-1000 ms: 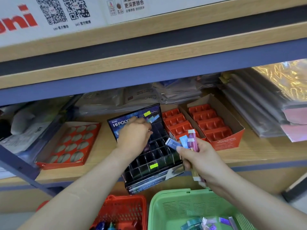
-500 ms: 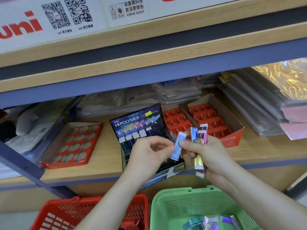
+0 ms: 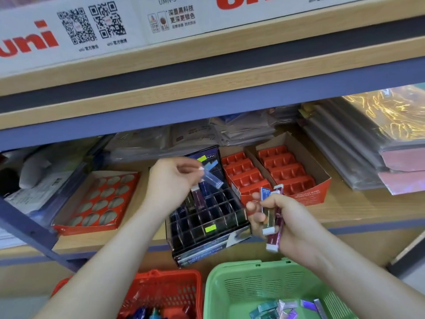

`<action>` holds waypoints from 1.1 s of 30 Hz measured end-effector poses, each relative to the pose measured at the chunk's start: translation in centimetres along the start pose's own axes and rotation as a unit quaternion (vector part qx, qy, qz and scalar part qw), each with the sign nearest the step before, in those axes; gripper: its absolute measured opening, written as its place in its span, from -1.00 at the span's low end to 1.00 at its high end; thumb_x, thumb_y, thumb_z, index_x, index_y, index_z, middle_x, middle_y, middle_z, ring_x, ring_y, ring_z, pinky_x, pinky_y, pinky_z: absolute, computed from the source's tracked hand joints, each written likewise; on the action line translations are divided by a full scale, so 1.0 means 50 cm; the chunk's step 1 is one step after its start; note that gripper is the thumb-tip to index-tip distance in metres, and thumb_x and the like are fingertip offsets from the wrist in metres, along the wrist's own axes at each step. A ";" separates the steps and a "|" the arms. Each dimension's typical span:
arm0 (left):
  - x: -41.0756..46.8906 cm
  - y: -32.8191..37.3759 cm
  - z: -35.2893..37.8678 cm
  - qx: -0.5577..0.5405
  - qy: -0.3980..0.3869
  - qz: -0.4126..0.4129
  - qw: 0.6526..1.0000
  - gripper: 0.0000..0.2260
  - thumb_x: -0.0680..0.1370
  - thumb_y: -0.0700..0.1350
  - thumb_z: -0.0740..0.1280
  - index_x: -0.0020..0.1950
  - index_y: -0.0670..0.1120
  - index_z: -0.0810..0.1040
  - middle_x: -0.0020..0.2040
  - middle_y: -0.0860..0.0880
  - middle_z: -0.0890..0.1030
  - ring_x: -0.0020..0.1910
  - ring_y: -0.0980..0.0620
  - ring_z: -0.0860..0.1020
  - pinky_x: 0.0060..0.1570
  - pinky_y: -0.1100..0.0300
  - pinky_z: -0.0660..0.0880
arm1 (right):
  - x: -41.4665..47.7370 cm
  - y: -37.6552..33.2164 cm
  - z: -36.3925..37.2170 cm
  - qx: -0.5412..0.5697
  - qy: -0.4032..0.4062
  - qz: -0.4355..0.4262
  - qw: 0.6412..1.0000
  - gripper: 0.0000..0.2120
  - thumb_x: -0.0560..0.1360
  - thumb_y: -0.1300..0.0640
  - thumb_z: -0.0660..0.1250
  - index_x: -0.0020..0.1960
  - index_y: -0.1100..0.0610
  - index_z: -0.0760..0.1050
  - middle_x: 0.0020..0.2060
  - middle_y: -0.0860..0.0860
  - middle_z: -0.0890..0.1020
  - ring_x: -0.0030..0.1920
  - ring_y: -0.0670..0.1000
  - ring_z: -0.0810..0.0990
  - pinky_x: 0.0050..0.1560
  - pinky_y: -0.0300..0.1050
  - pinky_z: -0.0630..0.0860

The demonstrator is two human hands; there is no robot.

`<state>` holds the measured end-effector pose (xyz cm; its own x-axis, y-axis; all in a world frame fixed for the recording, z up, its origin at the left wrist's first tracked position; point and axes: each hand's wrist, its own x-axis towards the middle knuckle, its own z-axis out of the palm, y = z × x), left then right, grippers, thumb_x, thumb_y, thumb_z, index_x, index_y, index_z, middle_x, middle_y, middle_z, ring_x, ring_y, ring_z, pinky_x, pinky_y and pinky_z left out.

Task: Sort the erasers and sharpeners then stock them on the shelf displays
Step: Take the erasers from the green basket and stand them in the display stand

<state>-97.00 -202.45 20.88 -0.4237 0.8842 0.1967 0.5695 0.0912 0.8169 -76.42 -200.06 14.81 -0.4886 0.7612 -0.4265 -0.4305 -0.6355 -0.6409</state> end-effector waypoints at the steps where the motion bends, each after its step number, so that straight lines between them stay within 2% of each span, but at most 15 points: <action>1: 0.017 -0.009 0.000 0.052 0.011 0.015 0.998 -0.90 0.46 -0.18 0.47 -0.16 0.04 0.65 -0.24 0.12 0.67 -0.26 0.22 0.62 -0.16 0.34 0.56 | -0.003 -0.002 -0.004 0.015 -0.001 0.010 1.000 -0.69 0.38 0.32 0.26 0.12 0.20 0.42 -0.27 0.15 0.60 -0.45 -0.03 0.42 -0.30 -0.20 0.25; 3: 0.041 -0.028 0.008 0.145 0.007 0.043 0.989 -0.94 0.50 -0.15 0.43 -0.09 0.00 0.66 -0.21 0.15 0.63 -0.25 0.29 0.55 -0.22 0.44 0.45 | -0.009 -0.005 -0.010 0.017 0.006 0.025 1.000 -0.82 0.55 0.24 0.21 0.15 0.20 0.39 -0.35 0.14 0.57 -0.51 -0.05 0.41 -0.52 -0.29 0.29; 5: 0.053 -0.047 0.021 0.214 -0.018 0.071 0.974 -0.91 0.53 -0.14 0.39 0.01 -0.04 0.67 -0.16 0.11 0.63 -0.21 0.21 0.55 -0.21 0.39 0.40 | -0.015 -0.007 -0.012 -0.007 0.016 0.025 1.000 -0.81 0.61 0.13 0.21 0.16 0.22 0.40 -0.37 0.14 0.58 -0.55 -0.04 0.42 -0.70 -0.35 0.21; 8: 0.061 -0.064 0.036 0.270 -0.040 0.096 0.957 -0.87 0.55 -0.12 0.36 0.06 -0.06 0.65 -0.10 0.05 0.66 -0.11 0.08 0.59 -0.06 0.24 0.48 | -0.019 -0.005 -0.011 -0.050 0.016 0.016 0.998 -0.71 0.61 0.03 0.26 0.17 0.24 0.41 -0.35 0.14 0.58 -0.53 -0.03 0.42 -0.72 -0.35 0.18; 10: 0.064 -0.071 0.047 0.300 -0.047 0.120 0.945 -0.88 0.54 -0.13 0.36 0.04 -0.06 0.65 -0.07 0.00 0.67 -0.09 0.01 0.60 -0.02 0.16 0.52 | -0.019 -0.004 -0.011 -0.064 0.010 0.017 0.998 -0.75 0.60 0.03 0.27 0.12 0.22 0.41 -0.36 0.12 0.55 -0.52 -0.03 0.40 -0.72 -0.33 0.16; 13: 0.069 -0.078 0.061 0.355 -0.046 0.159 0.920 -0.86 0.55 -0.13 0.32 0.04 -0.09 0.64 -0.03 -0.06 0.63 -0.05 -0.08 0.57 -0.06 0.13 0.47 | -0.019 -0.006 -0.010 -0.047 -0.009 0.018 0.999 -0.88 0.56 0.14 0.24 0.03 0.20 0.43 -0.32 0.11 0.50 -0.45 -0.01 0.39 -0.70 -0.33 0.13; 15: 0.069 -0.078 0.070 0.398 -0.046 0.172 0.900 -0.85 0.55 -0.13 0.29 0.04 -0.11 0.63 -0.03 -0.09 0.60 -0.03 -0.11 0.55 -0.10 0.11 0.45 | -0.020 -0.007 -0.008 -0.052 -0.013 0.012 0.998 -0.89 0.55 0.20 0.22 0.03 0.22 0.46 -0.31 0.11 0.48 -0.43 0.00 0.41 -0.70 -0.33 0.13; 19: 0.064 -0.074 0.083 0.447 -0.050 0.187 0.873 -0.80 0.55 -0.16 0.27 0.13 -0.14 0.59 0.01 -0.11 0.58 0.03 -0.13 0.53 -0.08 0.06 0.47 | -0.023 -0.004 -0.004 -0.109 0.004 -0.011 0.994 -0.86 0.59 0.15 0.27 0.02 0.24 0.45 -0.30 0.11 0.53 -0.44 0.01 0.53 -0.70 -0.33 0.14; 21: 0.051 -0.066 0.082 0.406 -0.032 0.182 0.895 -0.78 0.55 -0.14 0.29 0.18 -0.11 0.58 0.06 -0.07 0.58 0.06 -0.09 0.53 -0.04 0.13 0.46 | -0.024 -0.003 -0.004 -0.130 0.015 -0.016 0.991 -0.80 0.59 0.08 0.29 0.00 0.23 0.44 -0.32 0.12 0.58 -0.45 0.02 0.59 -0.70 -0.33 0.14; 23: 0.019 -0.041 0.081 0.304 -0.023 0.164 0.938 -0.81 0.56 -0.11 0.29 0.13 -0.05 0.62 0.00 0.05 0.59 -0.05 0.09 0.55 -0.13 0.37 0.40 | -0.026 -0.001 -0.003 -0.141 0.012 -0.021 0.990 -0.78 0.57 0.03 0.31 -0.01 0.20 0.44 -0.32 0.12 0.59 -0.46 0.02 0.59 -0.70 -0.34 0.13; 24: -0.003 -0.024 0.082 0.229 -0.043 0.140 0.962 -0.84 0.58 -0.08 0.29 0.08 -0.02 0.64 -0.07 0.13 0.60 -0.15 0.20 0.54 -0.19 0.46 0.37 | -0.027 0.000 -0.001 -0.150 0.003 -0.025 0.988 -0.78 0.57 0.02 0.31 0.00 0.19 0.45 -0.33 0.11 0.59 -0.48 0.00 0.56 -0.69 -0.34 0.13; 26: -0.049 0.007 0.088 0.030 -0.131 0.053 0.989 -0.84 0.58 -0.03 0.30 -0.02 -0.01 0.67 -0.22 0.17 0.63 -0.30 0.25 0.51 -0.23 0.38 0.47 | -0.028 0.002 0.004 -0.172 -0.015 -0.032 0.984 -0.75 0.55 0.00 0.32 0.04 0.19 0.47 -0.34 0.10 0.58 -0.50 -0.02 0.50 -0.68 -0.34 0.13; 27: -0.070 0.018 0.090 -0.056 -0.172 0.010 0.983 -0.84 0.58 -0.02 0.30 -0.03 -0.01 0.67 -0.26 0.12 0.63 -0.33 0.21 0.51 -0.26 0.29 0.51 | -0.030 0.003 0.007 -0.185 -0.024 -0.034 0.982 -0.74 0.54 -0.01 0.32 0.04 0.19 0.48 -0.33 0.10 0.58 -0.51 -0.02 0.49 -0.68 -0.34 0.12; 29: -0.097 0.025 0.092 -0.149 -0.221 -0.034 0.963 -0.87 0.56 -0.05 0.34 -0.02 -0.04 0.67 -0.30 0.03 0.61 -0.34 0.15 0.51 -0.27 0.24 0.50 | -0.035 0.004 0.010 -0.208 -0.041 -0.036 0.977 -0.73 0.53 -0.02 0.33 0.00 0.20 0.52 -0.30 0.12 0.59 -0.51 -0.02 0.47 -0.68 -0.34 0.11; 33: -0.118 0.010 0.088 -0.252 -0.215 -0.076 0.940 -0.83 0.43 -0.09 0.45 -0.04 -0.13 0.69 -0.29 -0.15 0.60 -0.31 0.03 0.53 -0.10 0.09 0.55 | -0.049 0.008 0.022 -0.265 -0.041 -0.057 0.962 -0.77 0.57 0.03 0.29 0.04 0.20 0.56 -0.23 0.14 0.67 -0.48 0.00 0.53 -0.64 -0.34 0.12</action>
<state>-91.12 -205.61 17.73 -0.0869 0.9919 -0.0922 0.0725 0.0986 0.9925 -76.21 -202.33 16.29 -0.5292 0.7952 -0.2959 -0.0484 -0.3765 -0.9252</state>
